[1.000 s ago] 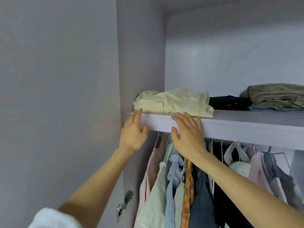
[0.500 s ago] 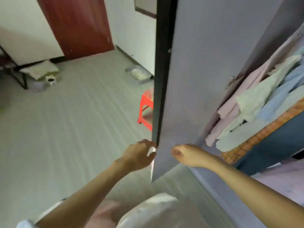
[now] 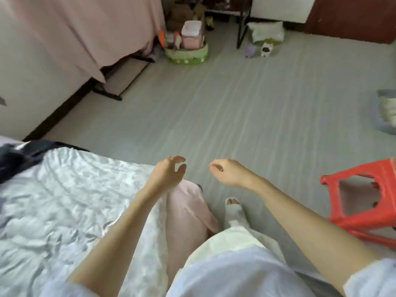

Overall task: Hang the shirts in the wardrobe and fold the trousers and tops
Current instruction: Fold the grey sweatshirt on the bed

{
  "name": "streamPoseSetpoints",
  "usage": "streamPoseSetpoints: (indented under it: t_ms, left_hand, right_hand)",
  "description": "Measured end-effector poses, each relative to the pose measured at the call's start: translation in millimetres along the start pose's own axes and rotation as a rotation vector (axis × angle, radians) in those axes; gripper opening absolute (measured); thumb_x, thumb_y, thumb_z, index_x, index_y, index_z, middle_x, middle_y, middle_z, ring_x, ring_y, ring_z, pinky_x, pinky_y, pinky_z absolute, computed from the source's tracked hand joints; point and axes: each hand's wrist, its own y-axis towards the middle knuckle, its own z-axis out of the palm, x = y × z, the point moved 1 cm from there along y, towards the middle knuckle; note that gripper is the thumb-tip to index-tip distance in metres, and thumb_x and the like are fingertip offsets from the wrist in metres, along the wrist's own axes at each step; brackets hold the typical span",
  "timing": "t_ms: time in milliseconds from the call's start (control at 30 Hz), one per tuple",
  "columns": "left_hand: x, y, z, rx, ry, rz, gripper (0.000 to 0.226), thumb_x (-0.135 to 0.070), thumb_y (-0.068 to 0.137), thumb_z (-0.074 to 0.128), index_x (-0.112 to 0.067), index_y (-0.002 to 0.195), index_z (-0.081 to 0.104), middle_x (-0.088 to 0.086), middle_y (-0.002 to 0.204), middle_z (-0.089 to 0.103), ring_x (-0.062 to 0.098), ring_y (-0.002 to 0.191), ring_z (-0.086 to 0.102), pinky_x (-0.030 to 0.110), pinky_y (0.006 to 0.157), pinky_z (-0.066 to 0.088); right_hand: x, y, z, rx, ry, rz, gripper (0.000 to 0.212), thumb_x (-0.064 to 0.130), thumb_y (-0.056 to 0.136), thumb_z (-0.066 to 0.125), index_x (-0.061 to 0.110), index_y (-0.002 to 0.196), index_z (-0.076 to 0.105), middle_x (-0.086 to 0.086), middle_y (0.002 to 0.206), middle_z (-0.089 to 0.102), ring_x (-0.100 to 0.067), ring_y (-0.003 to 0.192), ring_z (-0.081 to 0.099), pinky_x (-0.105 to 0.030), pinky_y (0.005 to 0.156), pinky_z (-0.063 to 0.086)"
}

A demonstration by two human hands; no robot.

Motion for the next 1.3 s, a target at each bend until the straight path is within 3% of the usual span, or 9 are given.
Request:
streamPoseSetpoints:
  t_ms: [100,233,400,633,933,1100,1300]
  left_hand:
    - [21,44,-28,-0.137,-0.070,-0.119,0.029,-0.019,0.093,0.051,-0.012,0.120,0.060,0.007,0.123,0.062,0.024,0.113,0.057,0.028,0.094,0.040]
    - [24,143,-65,-0.289,-0.106,-0.249,0.029,-0.018,0.093,0.049,-0.011,0.119,0.061,0.006,0.123,0.062,0.023,0.114,0.056,0.027,0.095,0.040]
    - [-6,255,-109,-0.334,-0.115,-0.327,0.031,-0.022,0.093,0.044,-0.013,0.118,0.060,0.008,0.123,0.060,0.024,0.116,0.053,0.032,0.096,0.042]
    - [38,295,-181,-0.475,-0.135,-0.541,0.033,-0.025,0.094,0.044,-0.015,0.123,0.056,0.005,0.126,0.057,0.021,0.117,0.052,0.034,0.097,0.042]
    - [193,268,-288,-0.847,-0.252,-0.839,0.026,-0.016,0.091,0.047,-0.006,0.109,0.063,0.011,0.113,0.064,0.025,0.105,0.058,0.035,0.090,0.046]
    - [290,240,-327,-0.960,-0.388,-0.977,0.031,-0.017,0.092,0.047,-0.011,0.120,0.059,0.007,0.123,0.061,0.022,0.113,0.055,0.033,0.097,0.042]
    - [398,190,-346,-1.062,-0.505,-1.208,0.030,-0.018,0.091,0.047,-0.014,0.118,0.060,0.003,0.121,0.062,0.022,0.110,0.057,0.031,0.093,0.044]
  right_hand:
    - [14,68,-22,0.043,-0.028,-0.083,0.030,0.029,0.096,0.043,0.016,0.116,0.061,-0.005,0.119,0.063,-0.023,0.111,0.056,-0.027,0.089,0.040]
    - [26,164,-66,0.095,-0.068,-0.223,0.028,0.022,0.095,0.046,0.014,0.118,0.060,-0.006,0.117,0.065,-0.022,0.108,0.059,-0.028,0.092,0.042]
    - [38,267,-140,0.119,-0.141,-0.333,0.027,0.018,0.094,0.047,0.013,0.118,0.059,-0.006,0.115,0.066,-0.021,0.107,0.059,-0.028,0.092,0.043]
    - [125,393,-180,0.191,-0.242,-0.479,0.029,0.017,0.096,0.044,0.012,0.121,0.057,-0.009,0.121,0.061,-0.023,0.114,0.055,-0.029,0.094,0.040]
    - [317,498,-90,0.369,-0.303,-0.775,0.030,0.020,0.097,0.042,0.016,0.123,0.055,-0.004,0.121,0.060,-0.018,0.111,0.054,-0.028,0.094,0.040]
    - [419,543,-13,0.515,-0.401,-0.837,0.032,0.019,0.097,0.040,0.015,0.125,0.052,-0.005,0.124,0.059,-0.020,0.115,0.052,-0.026,0.094,0.039]
    - [525,583,96,0.663,-0.472,-0.920,0.033,0.016,0.096,0.039,0.015,0.125,0.053,-0.005,0.123,0.060,-0.021,0.113,0.053,-0.025,0.090,0.039]
